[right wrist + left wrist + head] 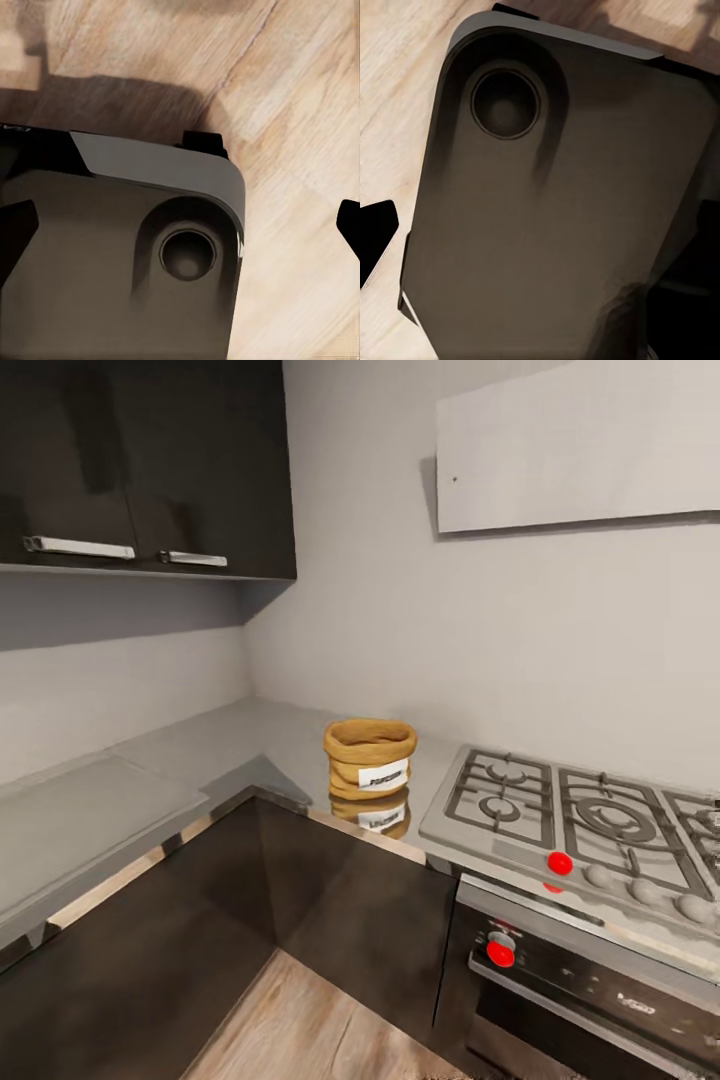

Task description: In the kitchen, take the popcorn bag from the countertop, put it into the microwave, and heat it until the popcorn is cooked so the cooked popcorn ends up inside the bag.

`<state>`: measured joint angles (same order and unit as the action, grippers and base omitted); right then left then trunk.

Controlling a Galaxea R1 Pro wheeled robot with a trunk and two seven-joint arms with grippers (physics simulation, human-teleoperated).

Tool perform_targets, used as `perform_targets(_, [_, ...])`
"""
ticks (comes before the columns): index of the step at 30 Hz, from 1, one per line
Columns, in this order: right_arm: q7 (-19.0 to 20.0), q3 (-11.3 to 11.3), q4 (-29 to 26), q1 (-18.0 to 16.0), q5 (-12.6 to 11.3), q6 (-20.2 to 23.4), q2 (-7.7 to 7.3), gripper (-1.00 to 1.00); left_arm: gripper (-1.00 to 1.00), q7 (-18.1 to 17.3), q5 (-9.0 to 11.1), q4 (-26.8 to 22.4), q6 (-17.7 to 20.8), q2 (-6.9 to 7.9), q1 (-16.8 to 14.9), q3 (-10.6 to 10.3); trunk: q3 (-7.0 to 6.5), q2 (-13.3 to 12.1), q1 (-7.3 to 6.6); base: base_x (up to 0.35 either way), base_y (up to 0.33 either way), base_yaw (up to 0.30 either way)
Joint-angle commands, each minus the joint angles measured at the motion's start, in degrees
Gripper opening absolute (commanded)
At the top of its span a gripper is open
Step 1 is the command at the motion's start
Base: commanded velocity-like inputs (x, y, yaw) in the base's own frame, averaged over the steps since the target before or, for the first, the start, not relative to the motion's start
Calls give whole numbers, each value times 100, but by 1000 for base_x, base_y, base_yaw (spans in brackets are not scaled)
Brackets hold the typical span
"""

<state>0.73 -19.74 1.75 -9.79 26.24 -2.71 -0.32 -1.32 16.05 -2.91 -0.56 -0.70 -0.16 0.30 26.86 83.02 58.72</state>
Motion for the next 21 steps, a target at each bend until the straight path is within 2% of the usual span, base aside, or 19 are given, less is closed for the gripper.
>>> perform_targets(1, [6,-48,18,-11,39,-28,-3,100,100,-11,33,1,-6,0,-2,-1,4,3,0,0,0,-247])
perform_targets(16, [22,-48,18,-6,47,-20,-3,100,100,0,38,1,-6,9,-2,12,-34,3,0,0,0,-247])
perform_targets(21, [38,-38,18,-7,69,-9,1,100,100,6,39,1,-6,2,-2,16,-40,3,0,0,0,-91])
